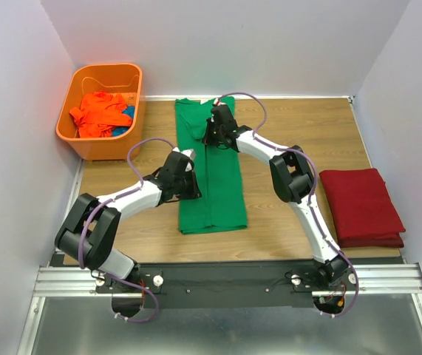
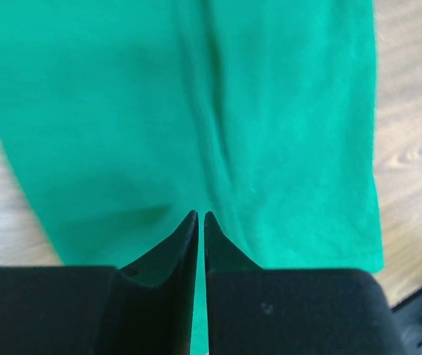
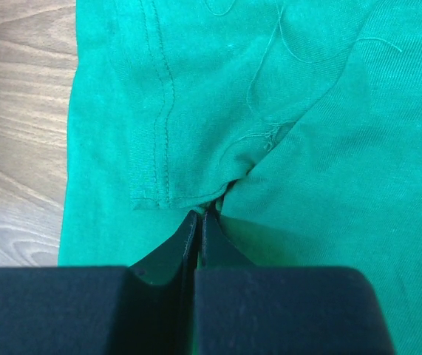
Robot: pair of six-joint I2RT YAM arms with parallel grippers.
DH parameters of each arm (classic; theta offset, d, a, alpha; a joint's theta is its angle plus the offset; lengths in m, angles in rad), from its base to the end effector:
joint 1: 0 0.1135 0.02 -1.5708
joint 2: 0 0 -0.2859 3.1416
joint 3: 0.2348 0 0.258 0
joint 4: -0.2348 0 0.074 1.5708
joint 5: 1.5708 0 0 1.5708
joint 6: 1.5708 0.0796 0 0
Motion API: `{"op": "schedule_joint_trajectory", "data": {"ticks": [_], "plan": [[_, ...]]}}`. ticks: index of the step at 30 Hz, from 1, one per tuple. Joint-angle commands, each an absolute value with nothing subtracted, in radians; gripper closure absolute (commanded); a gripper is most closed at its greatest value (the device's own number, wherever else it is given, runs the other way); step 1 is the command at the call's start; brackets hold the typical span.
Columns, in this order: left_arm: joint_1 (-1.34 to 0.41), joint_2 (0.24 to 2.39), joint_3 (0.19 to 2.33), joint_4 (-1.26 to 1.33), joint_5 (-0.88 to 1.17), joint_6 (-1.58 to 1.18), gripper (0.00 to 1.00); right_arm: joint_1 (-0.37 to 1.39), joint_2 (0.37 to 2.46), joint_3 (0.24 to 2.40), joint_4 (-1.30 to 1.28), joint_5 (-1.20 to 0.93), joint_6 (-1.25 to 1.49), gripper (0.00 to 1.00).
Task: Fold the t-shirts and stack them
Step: Fold the tshirt
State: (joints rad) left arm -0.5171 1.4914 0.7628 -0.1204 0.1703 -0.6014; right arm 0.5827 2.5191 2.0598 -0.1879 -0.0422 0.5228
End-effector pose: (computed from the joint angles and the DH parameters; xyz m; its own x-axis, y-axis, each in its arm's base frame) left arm 0.2760 -0.1725 0.1618 -0.8687 -0.1474 -0.4728 0.1128 0.8707 -0.4787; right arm 0.5211 0.3474 0.1302 -0.7247 0.1198 -0.6785 -0.2493 0.8724 0.4204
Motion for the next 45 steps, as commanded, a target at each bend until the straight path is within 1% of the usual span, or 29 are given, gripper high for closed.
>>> {"op": "schedule_joint_trajectory", "data": {"ticks": [1,5,11,19,28,35,37,38,40,41,43,44,45], "plan": [[-0.57,1.485,0.762,-0.121,0.204,-0.586,0.86,0.589,2.539,2.048,-0.186,-0.005,0.514,0.93],[-0.621,1.474,0.732,-0.124,0.207,-0.604,0.86,0.591,2.539,2.048,-0.186,-0.005,0.514,0.92],[-0.683,1.479,0.69,-0.124,0.207,-0.64,0.94,0.589,2.539,2.048,-0.184,-0.006,0.514,0.92],[-0.788,1.529,0.672,-0.126,0.189,-0.664,0.97,0.589,2.54,2.049,-0.187,-0.005,0.511,0.92],[-0.831,1.555,0.646,-0.124,0.169,-0.695,1.0,0.584,2.545,2.052,-0.186,0.025,0.511,0.93],[-0.834,1.557,0.663,-0.123,0.166,-0.68,1.0,0.583,2.531,2.054,-0.187,0.023,0.508,0.91],[-0.836,1.554,0.67,-0.13,0.169,-0.675,1.0,0.581,2.502,2.04,-0.187,0.021,0.506,0.87],[-0.836,1.551,0.682,-0.133,0.172,-0.667,1.0,0.581,2.487,2.033,-0.187,0.023,0.508,0.8],[-0.834,1.534,0.693,-0.137,0.175,-0.661,1.0,0.58,2.441,2.002,-0.189,0.028,0.515,0.72],[-0.834,1.526,0.706,-0.138,0.178,-0.658,1.0,0.581,2.425,1.991,-0.189,0.029,0.517,0.67],[-0.834,1.499,0.719,-0.143,0.179,-0.646,1.0,0.578,2.385,1.965,-0.192,0.026,0.52,0.63],[-0.834,1.488,0.736,-0.146,0.183,-0.64,0.98,0.578,2.375,1.957,-0.192,0.025,0.523,0.63],[-0.833,1.479,0.742,-0.146,0.186,-0.634,0.92,0.577,2.362,1.95,-0.192,0.023,0.525,0.62]]}}
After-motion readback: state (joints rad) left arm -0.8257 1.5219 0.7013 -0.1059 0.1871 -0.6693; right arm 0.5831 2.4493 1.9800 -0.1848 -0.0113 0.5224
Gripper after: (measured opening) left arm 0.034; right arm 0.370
